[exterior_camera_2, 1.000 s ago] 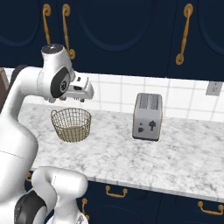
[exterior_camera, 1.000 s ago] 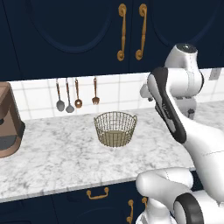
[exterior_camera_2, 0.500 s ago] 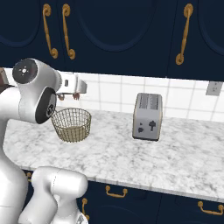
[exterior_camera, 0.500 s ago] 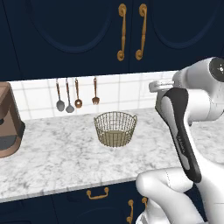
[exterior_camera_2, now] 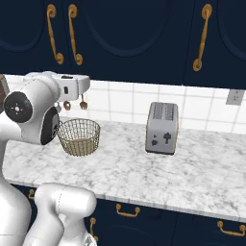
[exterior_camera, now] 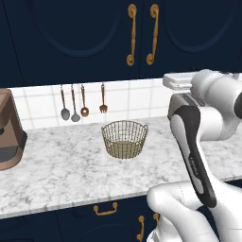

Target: Open the cabinet, pick up the bread from the cabinet and place it in the basket. Then move the basket to the dining counter.

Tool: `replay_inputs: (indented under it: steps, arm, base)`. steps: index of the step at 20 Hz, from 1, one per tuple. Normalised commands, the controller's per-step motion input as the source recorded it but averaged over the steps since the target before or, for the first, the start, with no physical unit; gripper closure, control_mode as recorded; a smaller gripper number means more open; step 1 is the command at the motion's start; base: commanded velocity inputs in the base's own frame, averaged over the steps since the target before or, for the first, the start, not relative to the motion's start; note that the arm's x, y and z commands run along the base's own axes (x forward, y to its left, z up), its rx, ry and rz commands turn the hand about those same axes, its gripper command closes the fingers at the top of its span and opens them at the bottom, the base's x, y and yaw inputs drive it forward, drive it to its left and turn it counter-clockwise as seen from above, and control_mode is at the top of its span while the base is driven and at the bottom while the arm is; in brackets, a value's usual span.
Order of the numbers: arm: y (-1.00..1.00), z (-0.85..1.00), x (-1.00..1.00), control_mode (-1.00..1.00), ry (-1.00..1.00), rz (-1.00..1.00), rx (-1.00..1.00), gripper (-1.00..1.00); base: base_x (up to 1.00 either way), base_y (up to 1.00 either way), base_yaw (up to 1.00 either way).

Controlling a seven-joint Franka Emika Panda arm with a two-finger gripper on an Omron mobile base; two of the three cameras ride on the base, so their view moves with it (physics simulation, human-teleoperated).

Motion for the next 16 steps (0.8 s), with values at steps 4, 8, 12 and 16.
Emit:
replay_inputs:
  steps: [4, 8, 12, 16]
  arm:
    - [0.25, 0.32, 0.12, -1.0, -0.38, 0.0, 0.01, -1.0]
    - [0.07, 0.26, 0.2, -1.0, -0.2, 0.0, 0.04, -1.0]
    - [0.0, 0.17, 0.31, -1.0, -0.16, 0.0, 0.03, -1.0]
    - [0.06, 0.1, 0.29, -1.0, -0.15, 0.0, 0.0, -1.0]
  base:
    - [0.0, 0.0, 0.0]
    - [0.0, 0.0, 0.0]
    - [0.0, 0.0, 0.0]
    - [0.0, 0.0, 0.0]
